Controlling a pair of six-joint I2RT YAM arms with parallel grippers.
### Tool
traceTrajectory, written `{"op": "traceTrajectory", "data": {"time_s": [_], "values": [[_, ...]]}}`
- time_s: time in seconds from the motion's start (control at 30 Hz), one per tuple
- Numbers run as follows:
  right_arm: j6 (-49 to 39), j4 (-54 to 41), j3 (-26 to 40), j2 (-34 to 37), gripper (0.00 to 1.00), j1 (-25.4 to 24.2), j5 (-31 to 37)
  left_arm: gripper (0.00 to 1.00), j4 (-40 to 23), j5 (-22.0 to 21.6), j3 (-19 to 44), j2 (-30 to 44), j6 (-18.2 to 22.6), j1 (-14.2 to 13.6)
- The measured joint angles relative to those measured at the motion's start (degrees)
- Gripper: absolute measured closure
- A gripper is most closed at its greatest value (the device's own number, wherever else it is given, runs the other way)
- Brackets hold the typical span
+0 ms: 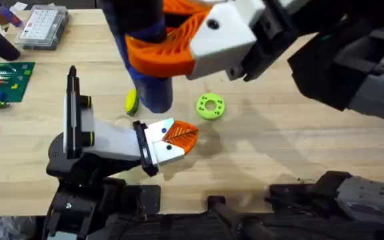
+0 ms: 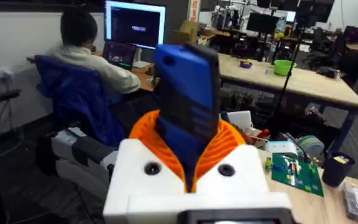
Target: Pick up the gripper from the table and insert it into the empty holder that is missing its gripper. Then pick up a screw, insert it into the mounting hole, and use the screwdriver to tighten it. Finally, clean up the table by picking up the vegetable and placing it into the bucket.
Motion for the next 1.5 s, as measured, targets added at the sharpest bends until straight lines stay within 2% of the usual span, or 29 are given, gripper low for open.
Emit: {"op": "traceTrajectory", "data": {"time_s": [0.2,0.37,0.63,0.93,1.3,1.5], "values": [[-0.4,-5.9,4.3,0.0,0.97,-0.4,-1.2,0.99,0.0,0.0,0.0,0.0,0.0,0.0],[-1.8,-6.7,6.4,0.0,0.97,-1.3,-2.2,0.99,0.0,0.0,0.0,0.0,0.0,0.0],[-4.7,-5.5,6.5,0.0,0.969,-0.2,-4.7,0.99,0.0,0.0,0.0,0.0,0.0,0.0],[-6.5,-3.7,6.6,0.0,0.968,3.3,-7.6,0.99,0.0,0.0,0.0,0.0,0.0,0.0],[-7.4,-3.5,6.5,0.0,0.969,3.4,-8.6,0.99,0.0,0.0,0.0,0.0,0.0,0.0],[-7.6,-1.0,4.1,0.0,0.97,3.3,-8.5,0.99,0.0,0.0,0.0,0.0,0.0,0.0]]}}
